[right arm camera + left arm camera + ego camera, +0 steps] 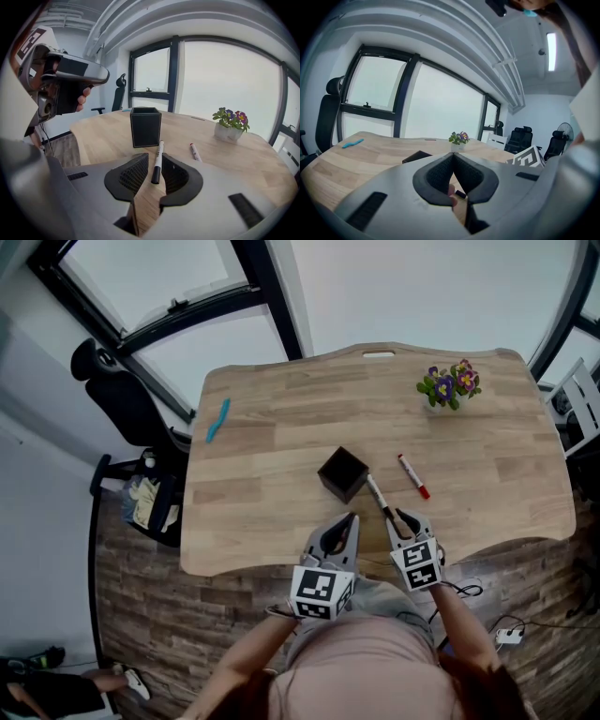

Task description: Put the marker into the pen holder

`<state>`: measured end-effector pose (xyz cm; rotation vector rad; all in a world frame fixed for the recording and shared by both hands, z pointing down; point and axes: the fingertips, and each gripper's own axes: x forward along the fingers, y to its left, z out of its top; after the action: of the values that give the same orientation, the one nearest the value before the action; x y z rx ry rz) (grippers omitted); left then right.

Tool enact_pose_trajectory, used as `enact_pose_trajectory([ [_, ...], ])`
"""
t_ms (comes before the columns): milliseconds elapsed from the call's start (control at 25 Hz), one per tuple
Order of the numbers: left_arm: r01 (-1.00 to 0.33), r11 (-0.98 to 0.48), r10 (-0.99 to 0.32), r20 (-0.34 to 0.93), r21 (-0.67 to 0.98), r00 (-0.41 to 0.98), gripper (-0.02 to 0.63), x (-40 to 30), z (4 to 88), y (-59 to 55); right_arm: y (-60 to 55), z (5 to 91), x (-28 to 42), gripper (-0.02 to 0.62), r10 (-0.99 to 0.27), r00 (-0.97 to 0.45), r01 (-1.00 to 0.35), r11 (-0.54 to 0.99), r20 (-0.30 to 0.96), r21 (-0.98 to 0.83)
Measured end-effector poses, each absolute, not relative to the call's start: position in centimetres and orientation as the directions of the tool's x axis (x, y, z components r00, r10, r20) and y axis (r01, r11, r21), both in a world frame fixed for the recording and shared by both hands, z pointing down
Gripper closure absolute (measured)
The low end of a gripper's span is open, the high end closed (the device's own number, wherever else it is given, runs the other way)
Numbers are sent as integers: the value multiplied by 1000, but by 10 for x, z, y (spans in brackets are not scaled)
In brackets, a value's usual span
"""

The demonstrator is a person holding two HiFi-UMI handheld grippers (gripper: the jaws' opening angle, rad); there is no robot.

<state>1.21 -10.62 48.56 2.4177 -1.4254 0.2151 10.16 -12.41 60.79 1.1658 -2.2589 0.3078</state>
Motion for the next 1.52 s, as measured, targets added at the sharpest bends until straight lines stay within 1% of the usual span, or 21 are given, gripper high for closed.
enact_pose_trajectory([
  [400, -887, -416, -841, 285, 202, 459, 604, 13, 491, -127, -132, 650, 103, 537, -590, -456, -779, 627, 667, 22],
  [600, -890, -408, -846, 283, 205, 453, 604, 14, 492, -134, -133, 664, 104, 517, -549, -456, -766, 643, 701, 6],
  [880, -901, -386, -855, 289, 197, 430, 604, 12, 494, -136, -132, 683, 105, 506, -513, -447, -763, 646, 733, -12],
  [1080, -911, -363, -867, 288, 195, 407, 604, 9, 493, -132, -132, 682, 104, 507, -502, -448, -775, 631, 740, -41],
  [1160, -914, -354, -873, 282, 197, 398, 604, 7, 492, -131, -132, 683, 105, 523, -500, -451, -780, 624, 739, -53],
  [1240, -917, -345, -877, 279, 199, 390, 604, 6, 491, -128, -132, 685, 107, 526, -504, -447, -785, 617, 739, -55],
  [1520, -924, -326, -888, 270, 201, 372, 604, -2, 486, -127, -132, 670, 119, 531, -556, -438, -811, 584, 706, -44],
])
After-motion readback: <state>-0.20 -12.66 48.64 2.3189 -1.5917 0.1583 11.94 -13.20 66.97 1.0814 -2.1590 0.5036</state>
